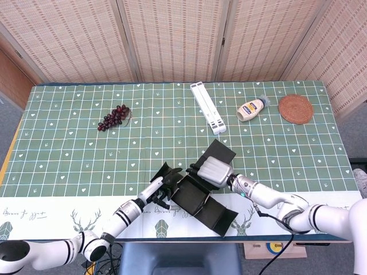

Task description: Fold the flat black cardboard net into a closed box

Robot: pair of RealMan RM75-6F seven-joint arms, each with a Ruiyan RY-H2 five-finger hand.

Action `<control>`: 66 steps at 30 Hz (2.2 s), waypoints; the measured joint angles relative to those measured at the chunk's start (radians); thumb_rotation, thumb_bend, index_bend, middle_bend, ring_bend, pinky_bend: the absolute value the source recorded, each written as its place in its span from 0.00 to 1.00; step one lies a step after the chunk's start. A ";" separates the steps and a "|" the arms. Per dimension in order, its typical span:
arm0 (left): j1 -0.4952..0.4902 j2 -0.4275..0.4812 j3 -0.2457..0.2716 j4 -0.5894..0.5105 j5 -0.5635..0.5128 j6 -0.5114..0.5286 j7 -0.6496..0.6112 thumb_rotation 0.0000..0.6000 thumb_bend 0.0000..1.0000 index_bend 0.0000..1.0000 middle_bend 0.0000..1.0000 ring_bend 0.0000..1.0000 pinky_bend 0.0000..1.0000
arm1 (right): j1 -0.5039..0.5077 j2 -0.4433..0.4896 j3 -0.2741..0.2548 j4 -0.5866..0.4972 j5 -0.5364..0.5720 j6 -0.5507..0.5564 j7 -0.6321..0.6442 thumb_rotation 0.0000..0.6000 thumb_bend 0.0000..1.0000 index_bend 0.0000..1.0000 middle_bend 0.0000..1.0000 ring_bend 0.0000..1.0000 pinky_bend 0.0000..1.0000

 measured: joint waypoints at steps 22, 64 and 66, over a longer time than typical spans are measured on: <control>-0.043 0.034 0.034 -0.009 0.065 -0.061 -0.191 1.00 0.10 0.08 0.05 0.52 0.82 | 0.052 0.016 -0.026 0.009 -0.087 0.025 -0.051 1.00 0.38 0.36 0.40 0.84 0.95; -0.095 0.065 0.052 -0.029 0.051 -0.112 -0.249 1.00 0.10 0.24 0.24 0.55 0.83 | 0.008 -0.025 -0.022 0.026 -0.073 0.153 -0.047 1.00 0.38 0.00 0.00 0.69 0.97; -0.095 0.071 0.050 -0.032 0.048 -0.113 -0.249 1.00 0.10 0.24 0.24 0.55 0.83 | 0.003 -0.022 -0.021 0.017 -0.070 0.161 -0.031 1.00 0.38 0.00 0.00 0.68 0.97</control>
